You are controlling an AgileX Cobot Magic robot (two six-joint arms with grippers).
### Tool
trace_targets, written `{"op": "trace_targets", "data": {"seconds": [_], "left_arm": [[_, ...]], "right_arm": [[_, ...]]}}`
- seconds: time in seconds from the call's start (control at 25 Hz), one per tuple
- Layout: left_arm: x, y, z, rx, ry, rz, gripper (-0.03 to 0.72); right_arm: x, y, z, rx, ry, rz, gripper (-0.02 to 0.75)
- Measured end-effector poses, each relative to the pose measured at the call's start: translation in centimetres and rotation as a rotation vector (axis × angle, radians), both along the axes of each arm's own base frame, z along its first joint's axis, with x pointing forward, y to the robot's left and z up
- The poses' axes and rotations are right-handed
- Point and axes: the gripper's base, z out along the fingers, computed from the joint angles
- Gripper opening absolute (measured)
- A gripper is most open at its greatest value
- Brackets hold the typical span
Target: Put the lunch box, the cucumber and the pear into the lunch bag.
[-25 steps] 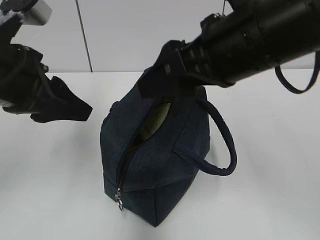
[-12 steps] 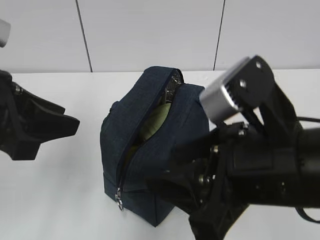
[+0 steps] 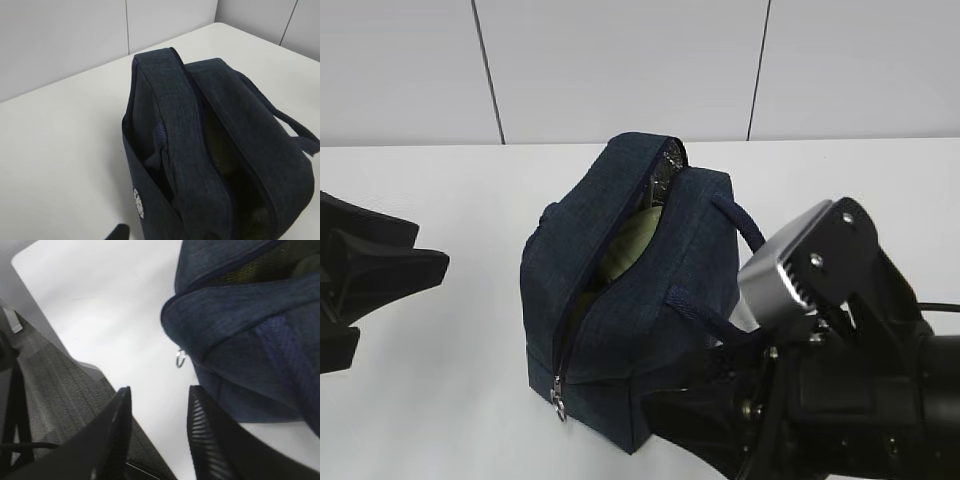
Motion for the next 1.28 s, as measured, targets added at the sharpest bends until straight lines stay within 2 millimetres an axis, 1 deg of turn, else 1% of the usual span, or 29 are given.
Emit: {"op": "trace_targets", "data": {"seconds": [0.28,0.48,0.8,1.28], "left_arm": [[0.0,0.0,0.1,-0.021,0.003,0.009,0.277],[0.0,-0.2,0.3,-0.076,0.024,0.029,0.277],[-0.2,-0.4,0.2,-0.087,0.051,0.006,0.277],[-0.3,-0.4,0.2,-0.087,0.054,0.002,0.277]], "right_arm": [[-0.4,0.8,0.4,0.060,0.027,0.084,0.204],[-0.5,1.0,0.7,0.075,0.027,0.101,0.201],[1.2,-0.4,0.0,-0.082,-0.064,-0.094,0.201],[1.0,-0.2,0.1,-0.063,-0.057,-0.064,0.201]]}}
